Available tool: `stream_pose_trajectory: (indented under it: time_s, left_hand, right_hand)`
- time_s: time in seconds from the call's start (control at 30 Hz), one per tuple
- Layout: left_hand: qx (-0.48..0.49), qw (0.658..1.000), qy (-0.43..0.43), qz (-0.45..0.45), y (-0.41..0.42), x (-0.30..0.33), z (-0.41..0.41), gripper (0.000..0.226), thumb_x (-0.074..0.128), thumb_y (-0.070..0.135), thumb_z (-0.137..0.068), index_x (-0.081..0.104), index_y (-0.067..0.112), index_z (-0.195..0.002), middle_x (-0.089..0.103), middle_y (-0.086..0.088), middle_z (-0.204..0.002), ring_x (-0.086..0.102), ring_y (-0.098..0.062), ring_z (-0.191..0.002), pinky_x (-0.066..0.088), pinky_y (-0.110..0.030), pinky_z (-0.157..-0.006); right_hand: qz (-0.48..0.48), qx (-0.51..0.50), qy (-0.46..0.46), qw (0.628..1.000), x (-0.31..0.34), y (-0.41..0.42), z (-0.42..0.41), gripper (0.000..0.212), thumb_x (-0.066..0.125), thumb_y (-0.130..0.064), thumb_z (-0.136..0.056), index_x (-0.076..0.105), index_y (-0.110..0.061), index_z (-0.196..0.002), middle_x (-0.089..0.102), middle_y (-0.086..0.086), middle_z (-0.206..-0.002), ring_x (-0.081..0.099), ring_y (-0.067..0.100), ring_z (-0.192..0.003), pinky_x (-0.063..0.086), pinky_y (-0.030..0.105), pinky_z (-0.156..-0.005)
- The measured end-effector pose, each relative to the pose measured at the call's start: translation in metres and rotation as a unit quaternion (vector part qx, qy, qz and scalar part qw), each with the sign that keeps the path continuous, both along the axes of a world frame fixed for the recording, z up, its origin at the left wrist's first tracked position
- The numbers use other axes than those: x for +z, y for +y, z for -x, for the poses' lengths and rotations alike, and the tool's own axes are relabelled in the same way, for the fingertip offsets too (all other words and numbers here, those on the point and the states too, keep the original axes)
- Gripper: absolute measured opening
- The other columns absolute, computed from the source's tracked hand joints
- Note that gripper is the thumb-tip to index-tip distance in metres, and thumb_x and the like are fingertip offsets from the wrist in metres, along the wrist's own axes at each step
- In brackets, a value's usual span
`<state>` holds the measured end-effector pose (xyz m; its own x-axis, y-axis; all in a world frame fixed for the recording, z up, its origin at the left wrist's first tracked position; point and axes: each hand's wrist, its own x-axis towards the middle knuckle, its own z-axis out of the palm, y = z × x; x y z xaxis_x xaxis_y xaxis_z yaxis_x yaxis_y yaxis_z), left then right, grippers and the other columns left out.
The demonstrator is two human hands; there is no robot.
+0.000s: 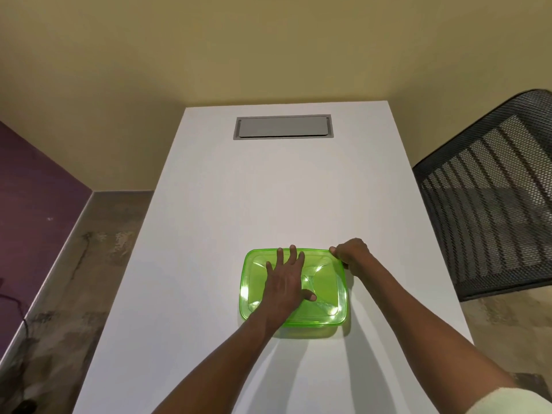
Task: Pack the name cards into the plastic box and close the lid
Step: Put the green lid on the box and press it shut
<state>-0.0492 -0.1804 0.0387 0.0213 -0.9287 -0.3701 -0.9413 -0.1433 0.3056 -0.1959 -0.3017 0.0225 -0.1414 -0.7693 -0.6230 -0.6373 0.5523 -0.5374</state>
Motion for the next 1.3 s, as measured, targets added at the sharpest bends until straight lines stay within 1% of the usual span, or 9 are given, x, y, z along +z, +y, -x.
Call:
stream_pose_trajectory:
  time_s: [0.2, 0.27, 0.33, 0.4, 0.47, 0.57, 0.73, 0.97, 1.3]
  left_hand:
    - [-0.005, 1.000, 0.003, -0.006, 0.000, 0.003, -0.001, 0.108, 0.074, 0.054, -0.069, 0.013, 0.018, -0.151, 0.002, -0.005, -0.162, -0.001, -0.035, -0.148, 0.013, -0.063, -0.114]
    - [0.004, 1.000, 0.017, 0.000, 0.003, 0.004, -0.001, 0.109, 0.074, 0.055, -0.069, 0.013, 0.016, -0.151, 0.001, -0.006, -0.162, -0.002, -0.032, -0.148, 0.011, -0.060, -0.116]
    - [0.020, 0.999, 0.030, 0.012, 0.007, 0.004, -0.003, 0.114, 0.072, 0.059, -0.068, 0.010, 0.013, -0.151, -0.001, -0.009, -0.161, -0.003, -0.029, -0.149, 0.009, -0.055, -0.118]
    - [0.031, 0.999, 0.021, 0.029, 0.012, 0.004, -0.008, 0.118, 0.066, 0.067, -0.068, 0.005, 0.009, -0.151, -0.004, -0.016, -0.160, -0.003, -0.029, -0.148, 0.009, -0.051, -0.119]
    - [0.021, 0.997, -0.002, 0.073, 0.019, 0.003, -0.017, 0.105, 0.051, 0.067, -0.080, 0.004, 0.007, -0.151, -0.008, -0.016, -0.159, -0.004, -0.030, -0.149, 0.009, -0.049, -0.120]
    - [0.014, 0.990, -0.011, 0.143, 0.029, -0.003, -0.033, 0.067, 0.030, 0.047, -0.099, 0.011, 0.009, -0.151, -0.006, -0.010, -0.160, -0.003, -0.026, -0.149, 0.008, -0.047, -0.121]
    - [0.002, 0.988, -0.019, 0.156, 0.040, -0.019, -0.043, 0.064, 0.027, 0.045, -0.100, 0.010, 0.011, -0.152, -0.005, -0.007, -0.161, -0.005, -0.024, -0.149, 0.006, -0.045, -0.121]
    - [0.008, 0.988, -0.028, 0.150, 0.043, -0.034, -0.044, 0.077, 0.006, 0.060, -0.094, 0.001, 0.009, -0.152, -0.008, -0.007, -0.161, -0.009, -0.019, -0.148, 0.004, -0.042, -0.122]
    - [0.022, 0.982, -0.045, 0.181, 0.043, -0.046, -0.045, 0.071, 0.023, 0.055, -0.098, 0.010, 0.011, -0.152, 0.005, -0.003, -0.162, 0.000, -0.015, -0.149, 0.010, -0.040, -0.122]
  right_hand:
    - [0.034, 0.031, 0.061, 0.997, 0.007, 0.007, -0.001, 0.036, 0.077, -0.029, -0.076, 0.050, -0.007, -0.067, 0.064, 0.016, -0.082, 0.062, 0.028, -0.078, 0.047, 0.031, -0.070]
    - [0.061, 0.054, 0.080, 0.993, 0.014, 0.017, 0.000, 0.036, 0.073, -0.033, -0.079, 0.060, 0.000, -0.081, 0.070, 0.017, -0.092, 0.066, 0.032, -0.091, 0.048, 0.031, -0.073]
    - [0.112, 0.083, 0.073, 0.988, 0.018, 0.034, 0.000, 0.037, 0.065, -0.032, -0.086, 0.065, 0.001, -0.103, 0.069, 0.017, -0.108, 0.062, 0.033, -0.105, 0.049, 0.034, -0.084]
    - [0.186, 0.126, 0.075, 0.972, 0.021, 0.058, -0.002, 0.044, 0.058, -0.032, -0.092, 0.056, -0.004, -0.127, 0.059, 0.014, -0.129, 0.051, 0.031, -0.123, 0.042, 0.037, -0.100]
    - [0.269, 0.186, 0.086, 0.941, 0.019, 0.082, -0.007, 0.051, 0.051, -0.032, -0.097, 0.044, -0.005, -0.140, 0.047, 0.014, -0.144, 0.038, 0.028, -0.136, 0.030, 0.036, -0.112]
    - [0.330, 0.276, 0.123, 0.894, 0.011, 0.109, -0.017, 0.058, 0.041, -0.037, -0.100, 0.029, -0.008, -0.149, 0.026, 0.011, -0.157, 0.019, 0.022, -0.147, 0.015, 0.036, -0.121]
    - [0.343, 0.317, 0.169, 0.868, -0.006, 0.128, -0.027, 0.068, 0.030, -0.050, -0.099, 0.017, -0.010, -0.152, 0.003, 0.010, -0.161, 0.000, 0.022, -0.149, 0.005, 0.041, -0.122]
    - [0.352, 0.324, 0.193, 0.857, -0.021, 0.126, -0.026, 0.077, 0.023, -0.060, -0.096, 0.015, -0.008, -0.152, 0.003, 0.010, -0.161, -0.001, 0.022, -0.149, 0.007, 0.042, -0.122]
    - [0.364, 0.324, 0.202, 0.850, -0.030, 0.124, -0.026, 0.076, 0.033, -0.056, -0.097, 0.019, -0.004, -0.151, 0.010, 0.012, -0.161, 0.004, 0.021, -0.150, 0.014, 0.044, -0.121]
